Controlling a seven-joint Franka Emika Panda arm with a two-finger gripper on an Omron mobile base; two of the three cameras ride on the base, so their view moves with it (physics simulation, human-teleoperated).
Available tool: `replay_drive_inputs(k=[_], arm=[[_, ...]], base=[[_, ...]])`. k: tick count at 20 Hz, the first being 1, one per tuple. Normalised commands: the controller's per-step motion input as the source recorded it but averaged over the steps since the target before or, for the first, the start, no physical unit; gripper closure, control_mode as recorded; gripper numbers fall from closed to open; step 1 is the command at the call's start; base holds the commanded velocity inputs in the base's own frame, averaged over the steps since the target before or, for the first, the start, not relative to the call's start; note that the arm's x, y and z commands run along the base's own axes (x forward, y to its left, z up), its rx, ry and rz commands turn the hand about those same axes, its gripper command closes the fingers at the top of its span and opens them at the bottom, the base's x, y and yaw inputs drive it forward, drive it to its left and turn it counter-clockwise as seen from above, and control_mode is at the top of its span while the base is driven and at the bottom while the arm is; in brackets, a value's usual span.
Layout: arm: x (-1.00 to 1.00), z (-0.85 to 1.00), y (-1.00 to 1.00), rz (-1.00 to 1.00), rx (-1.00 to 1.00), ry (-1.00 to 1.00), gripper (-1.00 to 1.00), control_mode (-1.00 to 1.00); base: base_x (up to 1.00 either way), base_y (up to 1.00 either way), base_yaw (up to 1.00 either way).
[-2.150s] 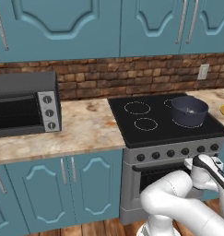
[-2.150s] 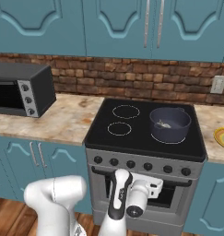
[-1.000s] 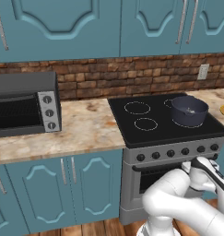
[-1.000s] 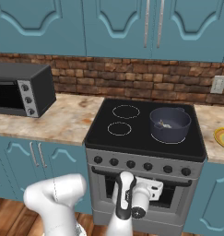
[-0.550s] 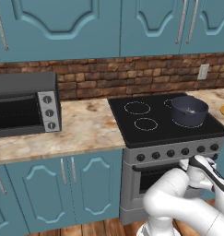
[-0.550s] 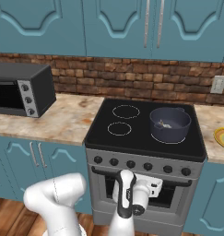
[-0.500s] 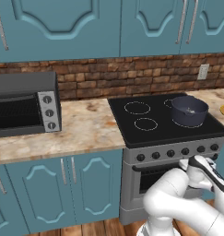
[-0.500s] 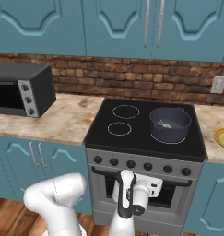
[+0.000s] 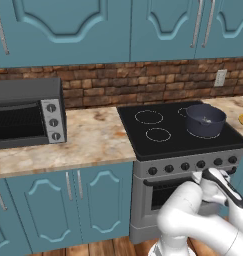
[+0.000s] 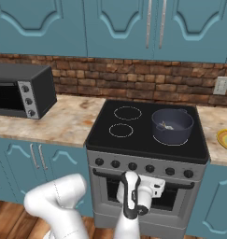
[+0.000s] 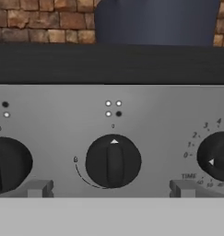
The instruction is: Retrieve the frozen meat and place it in the pot on a burner. Then turn the burner on.
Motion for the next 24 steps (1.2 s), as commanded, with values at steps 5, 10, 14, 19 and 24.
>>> replay_drive_inputs(k=[5,10,14,19,24], arm=[[0.21,0.00,0.00,0.00,0.00,0.00,-1.00,-1.00],[0.14,0.00,0.00,0.00,0.00,0.00,-1.00,-1.00],[0.13,0.00,-0.03,0.00,0.00,0.00,-1.00,-1.00],[0.11,-0.08,-0.01,0.00,0.00,-0.01,-1.00,-1.00],[0.11,-0.11,-0.01,0.00,-0.01,-0.01,-1.00,-1.00]], base=[[0.00,0.00,0.00],[0.00,0.00,0.00],[0.00,0.00,0.00],[0.00,0.00,0.00],[0.00,0.00,0.00]])
